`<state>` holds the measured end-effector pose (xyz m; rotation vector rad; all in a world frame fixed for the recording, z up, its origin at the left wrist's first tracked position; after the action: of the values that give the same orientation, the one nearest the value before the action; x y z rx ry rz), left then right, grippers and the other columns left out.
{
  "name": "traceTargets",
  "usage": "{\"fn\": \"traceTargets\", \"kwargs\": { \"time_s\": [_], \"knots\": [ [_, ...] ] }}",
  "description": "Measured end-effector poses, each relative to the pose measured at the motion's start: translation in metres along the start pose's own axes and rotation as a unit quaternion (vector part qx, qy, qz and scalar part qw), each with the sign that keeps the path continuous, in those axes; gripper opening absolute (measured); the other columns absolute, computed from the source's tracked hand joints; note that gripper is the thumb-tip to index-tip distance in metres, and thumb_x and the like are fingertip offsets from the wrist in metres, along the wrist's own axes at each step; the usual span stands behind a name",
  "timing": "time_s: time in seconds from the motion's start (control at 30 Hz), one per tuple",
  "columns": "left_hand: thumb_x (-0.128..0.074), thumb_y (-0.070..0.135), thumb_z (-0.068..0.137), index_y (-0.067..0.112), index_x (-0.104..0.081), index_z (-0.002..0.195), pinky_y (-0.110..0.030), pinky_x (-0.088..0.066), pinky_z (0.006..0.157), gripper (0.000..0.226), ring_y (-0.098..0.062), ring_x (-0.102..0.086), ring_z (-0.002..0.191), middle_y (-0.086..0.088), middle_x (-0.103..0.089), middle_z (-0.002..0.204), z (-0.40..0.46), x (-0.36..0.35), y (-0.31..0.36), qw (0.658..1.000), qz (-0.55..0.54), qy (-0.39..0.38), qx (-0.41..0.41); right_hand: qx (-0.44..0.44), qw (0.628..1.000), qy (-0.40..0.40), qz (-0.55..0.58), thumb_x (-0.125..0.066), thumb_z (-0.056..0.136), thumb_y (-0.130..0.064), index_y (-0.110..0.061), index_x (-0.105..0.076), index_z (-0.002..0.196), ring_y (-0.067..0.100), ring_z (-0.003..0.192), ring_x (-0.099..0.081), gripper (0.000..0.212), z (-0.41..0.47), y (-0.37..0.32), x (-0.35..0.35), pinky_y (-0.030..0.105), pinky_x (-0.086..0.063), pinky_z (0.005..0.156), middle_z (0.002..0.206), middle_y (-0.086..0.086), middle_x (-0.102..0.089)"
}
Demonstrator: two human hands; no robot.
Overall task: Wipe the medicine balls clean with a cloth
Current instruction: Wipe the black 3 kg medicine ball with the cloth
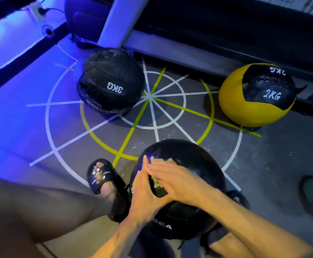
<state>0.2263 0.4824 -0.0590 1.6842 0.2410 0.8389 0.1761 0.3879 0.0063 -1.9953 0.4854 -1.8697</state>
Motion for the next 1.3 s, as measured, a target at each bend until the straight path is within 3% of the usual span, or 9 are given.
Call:
{"fn": "traceTargets", "kwargs": {
  "time_s": [0.13,0.27,0.53,0.77,0.9,0.97,1.1,1.23,1.3],
  "knots": [
    [-0.081,0.078,0.062,0.063,0.007,0.151,-0.012,-0.004,0.119,0.126,0.014,-0.005,0.149,0.027,-0.016,0.166,-0.004,-0.006,0.005,0.999,0.035,-0.025,0.006,-0.191,0.975,0.106,0.042,-0.052,0.092,-0.005,-0.02,-0.065,0.132,0.018,0.127,-0.058,0.045,-0.002,0.086,0.031,0.029,-0.036,0.116,0.137,0.002,-0.065],
    [-0.078,0.067,0.076,0.042,0.0,0.161,-0.028,-0.012,0.126,0.118,0.008,-0.01,0.152,0.027,-0.018,0.166,-0.003,-0.005,0.006,0.998,0.019,-0.061,-0.014,-0.397,0.903,0.153,0.061,-0.051,0.099,-0.003,-0.015,-0.071,0.125,0.026,0.114,-0.067,0.035,-0.015,0.15,0.049,0.029,-0.045,0.102,0.121,0.007,-0.073],
    [-0.094,0.037,0.07,0.032,0.002,0.162,-0.018,-0.022,0.122,0.133,0.007,-0.019,0.151,0.019,-0.019,0.167,-0.007,-0.003,-0.011,0.995,-0.081,-0.036,0.054,-0.008,1.0,0.006,0.0,-0.059,0.079,0.0,-0.017,-0.069,0.111,0.019,0.109,-0.064,0.037,-0.013,-0.012,-0.003,0.039,-0.056,0.094,0.115,-0.001,-0.069],
    [-0.088,0.067,0.065,0.026,-0.037,0.151,-0.04,-0.035,0.12,0.108,-0.005,-0.037,0.145,0.023,-0.04,0.152,-0.015,-0.008,-0.001,0.998,-0.049,0.022,0.023,-0.31,0.942,0.117,0.047,-0.055,0.098,-0.012,-0.025,-0.073,0.12,0.019,0.116,-0.065,0.031,0.021,0.096,0.031,0.033,-0.047,0.105,0.123,-0.006,-0.072],
    [-0.083,0.076,0.062,0.032,-0.048,0.136,-0.041,-0.043,0.11,0.092,-0.007,-0.048,0.133,0.021,-0.05,0.139,-0.008,0.006,-0.004,0.999,0.009,0.051,-0.005,-0.161,0.985,-0.04,0.04,-0.052,0.094,-0.011,-0.034,-0.071,0.112,0.016,0.105,-0.066,0.034,0.036,0.041,0.003,0.043,-0.054,0.094,0.113,-0.011,-0.071],
    [-0.076,0.082,0.063,0.035,-0.05,0.136,-0.04,-0.039,0.114,0.091,-0.008,-0.043,0.135,0.018,-0.048,0.143,-0.003,0.009,-0.007,0.997,0.056,0.044,-0.01,-0.16,0.985,0.004,0.067,-0.053,0.094,-0.013,-0.036,-0.07,0.114,0.011,0.105,-0.067,0.034,0.029,0.052,0.016,0.041,-0.054,0.095,0.114,-0.014,-0.072],
    [-0.067,0.071,0.082,0.036,-0.048,0.147,-0.035,-0.026,0.118,0.077,-0.011,-0.031,0.145,0.014,-0.035,0.155,0.007,0.019,-0.003,0.994,0.097,0.037,-0.032,-0.356,0.903,0.221,0.093,-0.055,0.096,-0.002,-0.024,-0.071,0.125,0.017,0.111,-0.066,0.039,-0.054,0.115,0.055,0.023,-0.045,0.1,0.12,-0.002,-0.073],
    [-0.063,0.005,0.087,0.026,-0.052,0.147,-0.053,-0.033,0.118,0.065,-0.021,-0.035,0.144,0.007,-0.037,0.158,0.022,0.024,0.033,0.981,0.137,0.081,-0.109,-0.496,0.779,0.351,0.157,-0.06,0.095,-0.005,-0.015,-0.068,0.126,0.024,0.113,-0.066,0.034,-0.162,0.141,0.03,0.023,-0.043,0.091,0.12,0.004,-0.073],
    [-0.061,0.032,0.093,0.033,-0.046,0.151,-0.049,-0.025,0.123,0.06,-0.019,-0.027,0.151,0.01,-0.03,0.163,0.029,0.008,0.056,0.977,0.164,0.027,-0.131,-0.557,0.706,0.371,0.232,-0.063,0.095,-0.015,-0.027,-0.068,0.123,0.026,0.106,-0.068,0.031,-0.192,0.15,-0.006,0.032,-0.05,0.092,0.116,0.003,-0.073]
  ]
}}
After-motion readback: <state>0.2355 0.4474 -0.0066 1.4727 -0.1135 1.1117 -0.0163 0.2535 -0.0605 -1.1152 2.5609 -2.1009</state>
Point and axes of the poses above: each hand's wrist, its own z-axis towards the middle knuckle, its own x-axis out of the back of the hand, y = z × x, the point moved 6 cm from there along z, towards the middle knuckle
